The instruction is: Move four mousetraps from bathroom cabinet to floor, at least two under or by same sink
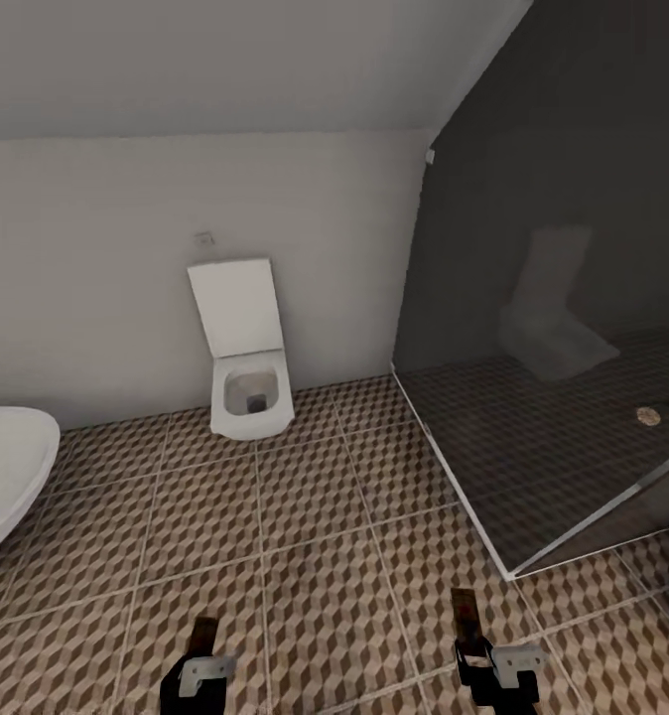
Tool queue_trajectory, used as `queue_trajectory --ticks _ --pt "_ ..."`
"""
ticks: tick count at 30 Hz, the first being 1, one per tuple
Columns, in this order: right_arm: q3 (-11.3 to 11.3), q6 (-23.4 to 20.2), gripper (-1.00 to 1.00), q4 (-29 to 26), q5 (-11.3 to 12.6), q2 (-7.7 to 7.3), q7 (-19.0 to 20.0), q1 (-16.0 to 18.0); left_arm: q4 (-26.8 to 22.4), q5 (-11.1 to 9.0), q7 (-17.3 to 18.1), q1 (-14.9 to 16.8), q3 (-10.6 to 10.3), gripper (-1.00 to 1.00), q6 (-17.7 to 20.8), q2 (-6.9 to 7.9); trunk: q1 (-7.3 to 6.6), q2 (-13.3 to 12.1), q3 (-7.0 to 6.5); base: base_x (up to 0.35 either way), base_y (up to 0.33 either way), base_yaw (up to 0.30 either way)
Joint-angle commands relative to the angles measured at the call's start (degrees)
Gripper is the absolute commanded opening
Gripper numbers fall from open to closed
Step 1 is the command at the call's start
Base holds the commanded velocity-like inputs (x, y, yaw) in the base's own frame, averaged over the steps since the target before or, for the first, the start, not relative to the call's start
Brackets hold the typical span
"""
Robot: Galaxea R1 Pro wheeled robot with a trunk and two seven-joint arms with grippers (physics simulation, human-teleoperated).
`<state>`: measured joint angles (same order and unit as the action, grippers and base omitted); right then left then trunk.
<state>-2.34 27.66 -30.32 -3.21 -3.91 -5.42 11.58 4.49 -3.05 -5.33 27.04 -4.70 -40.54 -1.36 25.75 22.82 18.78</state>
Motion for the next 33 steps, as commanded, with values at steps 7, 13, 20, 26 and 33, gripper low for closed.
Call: queue_trajectory --ticks 7,13,20,26,33 --pt "-0.23 0.09 -1.00 0.00 -0.13 -0.05 -0.29 0.03 0.26 -0.11 -0.47 0.12 -0.48 -1.00 -0.33 -0.05 0.03 0.10 0.09 0.000 0.000 0.289" --pt "-0.21 0.08 -1.00 0.04 -0.13 -0.05 -0.29 0.03 0.26 -0.11 -0.47 0.12 -0.48 -1.00 -0.33 -0.05 0.03 0.10 0.09 0.000 0.000 0.289" --pt "-0.22 0.10 -1.00 0.01 -0.13 -0.05 -0.29 0.03 0.26 -0.11 -0.47 0.12 -0.48 -1.00 -0.33 -0.05 0.03 0.10 0.09 0.000 0.000 0.289" --pt "-0.29 0.08 -1.00 0.00 -0.13 -0.07 -0.29 0.02 0.26 -0.11 -0.47 0.12 -0.48 -1.00 -0.33 -0.05 0.03 0.10 0.09 0.000 0.000 0.181" --pt "-0.29 0.11 -1.00 0.01 -0.13 -0.15 -0.11 0.03 0.26 -0.11 -0.47 0.12 -0.48 -1.00 -0.33 -0.05 0.03 0.10 0.09 0.000 0.000 0.014"
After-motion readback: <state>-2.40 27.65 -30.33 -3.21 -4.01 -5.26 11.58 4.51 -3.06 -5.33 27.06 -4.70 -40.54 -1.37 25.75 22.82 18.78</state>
